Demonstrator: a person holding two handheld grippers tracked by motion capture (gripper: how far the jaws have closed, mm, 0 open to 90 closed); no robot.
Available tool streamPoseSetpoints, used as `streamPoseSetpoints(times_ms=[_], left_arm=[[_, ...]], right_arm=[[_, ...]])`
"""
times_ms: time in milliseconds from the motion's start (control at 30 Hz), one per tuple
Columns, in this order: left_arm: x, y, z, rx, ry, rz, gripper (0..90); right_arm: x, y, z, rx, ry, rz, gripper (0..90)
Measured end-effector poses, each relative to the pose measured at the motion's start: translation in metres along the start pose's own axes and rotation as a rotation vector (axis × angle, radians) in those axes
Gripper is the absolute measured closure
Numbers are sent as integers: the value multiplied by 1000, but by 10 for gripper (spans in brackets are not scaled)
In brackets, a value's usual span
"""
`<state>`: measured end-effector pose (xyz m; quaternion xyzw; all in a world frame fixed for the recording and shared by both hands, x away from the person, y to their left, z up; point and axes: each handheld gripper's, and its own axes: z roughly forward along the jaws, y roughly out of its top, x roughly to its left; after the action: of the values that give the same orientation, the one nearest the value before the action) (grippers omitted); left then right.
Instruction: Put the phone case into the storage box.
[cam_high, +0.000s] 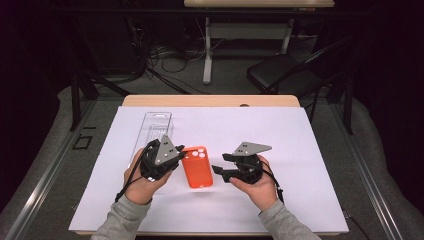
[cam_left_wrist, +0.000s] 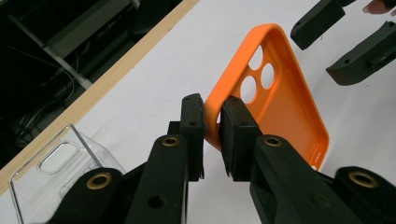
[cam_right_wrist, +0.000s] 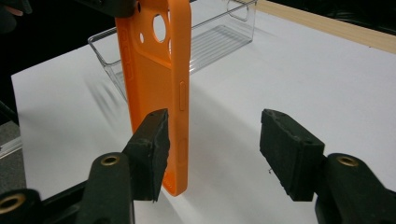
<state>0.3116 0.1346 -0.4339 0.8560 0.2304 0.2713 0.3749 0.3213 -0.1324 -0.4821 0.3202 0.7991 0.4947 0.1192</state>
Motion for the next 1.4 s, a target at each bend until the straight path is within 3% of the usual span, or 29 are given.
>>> streamPoseSetpoints(times_ms=[167, 600, 833, 1233, 1400], left_arm=[[1, -1, 1, 6, -1, 4, 801], [6, 4, 7, 10, -4, 0, 801], [19, 12, 8, 8, -8, -10, 801], [49, 23, 7, 15, 6, -28, 801], [61, 26, 9, 7, -8, -40, 801]], right_arm=[[-2, 0, -1, 6, 12, 10, 433], [-13, -1, -4, 19, -29, 2, 407], [-20, -2, -7, 18, -58, 44, 333], [-29, 0, -16, -45, -74, 132, 240], [-30, -1, -16, -28, -103, 125, 171]])
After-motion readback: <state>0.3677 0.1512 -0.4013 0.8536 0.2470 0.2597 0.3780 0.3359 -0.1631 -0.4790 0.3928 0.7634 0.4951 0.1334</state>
